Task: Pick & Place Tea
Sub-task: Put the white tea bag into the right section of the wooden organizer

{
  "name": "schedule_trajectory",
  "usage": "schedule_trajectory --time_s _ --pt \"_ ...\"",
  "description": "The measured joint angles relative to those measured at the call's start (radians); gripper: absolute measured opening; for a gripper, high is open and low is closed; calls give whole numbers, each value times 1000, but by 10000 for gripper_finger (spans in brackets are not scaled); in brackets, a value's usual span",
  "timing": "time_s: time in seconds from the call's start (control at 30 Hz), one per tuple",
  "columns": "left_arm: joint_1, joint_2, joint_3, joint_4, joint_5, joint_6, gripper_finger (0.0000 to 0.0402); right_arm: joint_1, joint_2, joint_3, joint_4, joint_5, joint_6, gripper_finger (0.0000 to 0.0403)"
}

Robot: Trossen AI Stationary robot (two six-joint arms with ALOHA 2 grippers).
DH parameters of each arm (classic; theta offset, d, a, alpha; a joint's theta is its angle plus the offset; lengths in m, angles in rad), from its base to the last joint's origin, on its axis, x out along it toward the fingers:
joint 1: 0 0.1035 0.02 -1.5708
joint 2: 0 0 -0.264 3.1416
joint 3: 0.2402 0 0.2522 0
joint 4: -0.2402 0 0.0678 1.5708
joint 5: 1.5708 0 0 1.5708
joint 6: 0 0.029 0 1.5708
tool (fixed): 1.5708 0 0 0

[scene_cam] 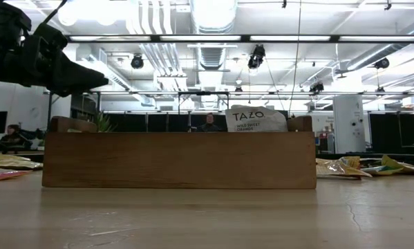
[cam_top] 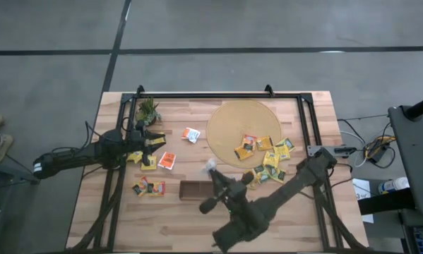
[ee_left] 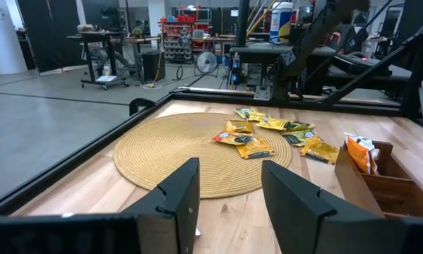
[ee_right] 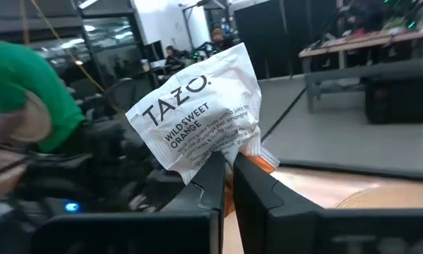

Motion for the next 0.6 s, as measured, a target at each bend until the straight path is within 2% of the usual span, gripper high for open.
schedule_trajectory --time_s 0.2,0.5,0.6 --pt "0 0 0 0 0 0 147 -33 -59 -3 34 -3 -137 12" --pt "0 0 0 0 0 0 147 -92 -284 -3 169 -1 -617 12" --pt "0 0 0 0 0 0 147 -145 -371 -2 183 1 -684 12"
